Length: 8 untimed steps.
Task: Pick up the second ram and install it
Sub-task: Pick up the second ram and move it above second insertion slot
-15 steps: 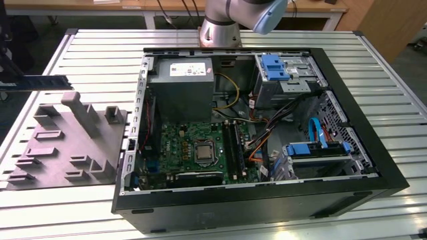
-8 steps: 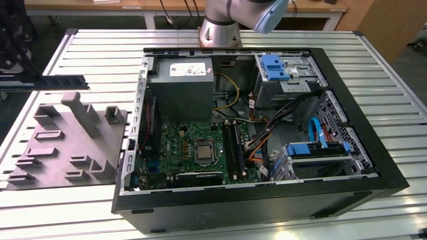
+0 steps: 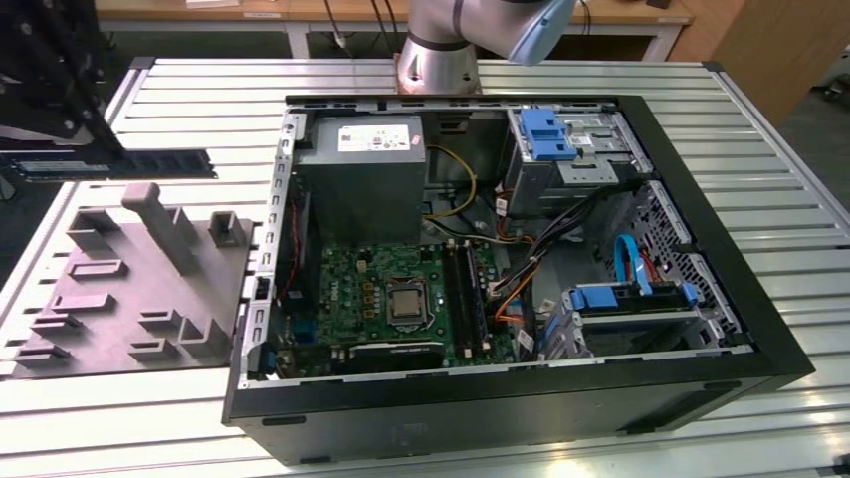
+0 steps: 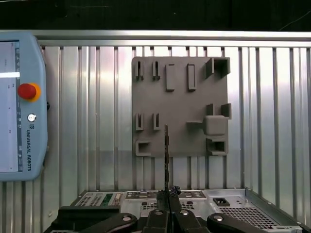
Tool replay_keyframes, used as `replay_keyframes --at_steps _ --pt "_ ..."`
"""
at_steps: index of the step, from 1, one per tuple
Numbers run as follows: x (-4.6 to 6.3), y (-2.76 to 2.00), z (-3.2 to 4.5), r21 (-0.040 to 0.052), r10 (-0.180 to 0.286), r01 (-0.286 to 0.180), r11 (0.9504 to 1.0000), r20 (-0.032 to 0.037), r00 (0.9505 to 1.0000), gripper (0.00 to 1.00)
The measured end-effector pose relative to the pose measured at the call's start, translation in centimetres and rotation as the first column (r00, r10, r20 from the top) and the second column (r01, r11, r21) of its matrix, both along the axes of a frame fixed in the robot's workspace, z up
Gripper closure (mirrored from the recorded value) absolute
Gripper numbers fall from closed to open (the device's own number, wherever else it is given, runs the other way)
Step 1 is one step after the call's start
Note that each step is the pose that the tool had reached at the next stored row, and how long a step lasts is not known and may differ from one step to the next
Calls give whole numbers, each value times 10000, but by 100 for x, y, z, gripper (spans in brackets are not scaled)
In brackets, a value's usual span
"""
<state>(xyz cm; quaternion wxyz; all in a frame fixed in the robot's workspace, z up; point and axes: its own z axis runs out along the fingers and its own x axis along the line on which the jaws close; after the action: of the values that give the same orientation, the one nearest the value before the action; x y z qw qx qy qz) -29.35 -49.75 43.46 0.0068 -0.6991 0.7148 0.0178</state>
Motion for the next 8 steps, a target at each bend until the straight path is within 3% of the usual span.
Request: replay_keyframes --at_steps 1,8 --pt "125 -2 0 -1 1 -1 10000 -14 10000 89" --pt "400 -8 -1 0 2 -2 10000 -39 10000 89"
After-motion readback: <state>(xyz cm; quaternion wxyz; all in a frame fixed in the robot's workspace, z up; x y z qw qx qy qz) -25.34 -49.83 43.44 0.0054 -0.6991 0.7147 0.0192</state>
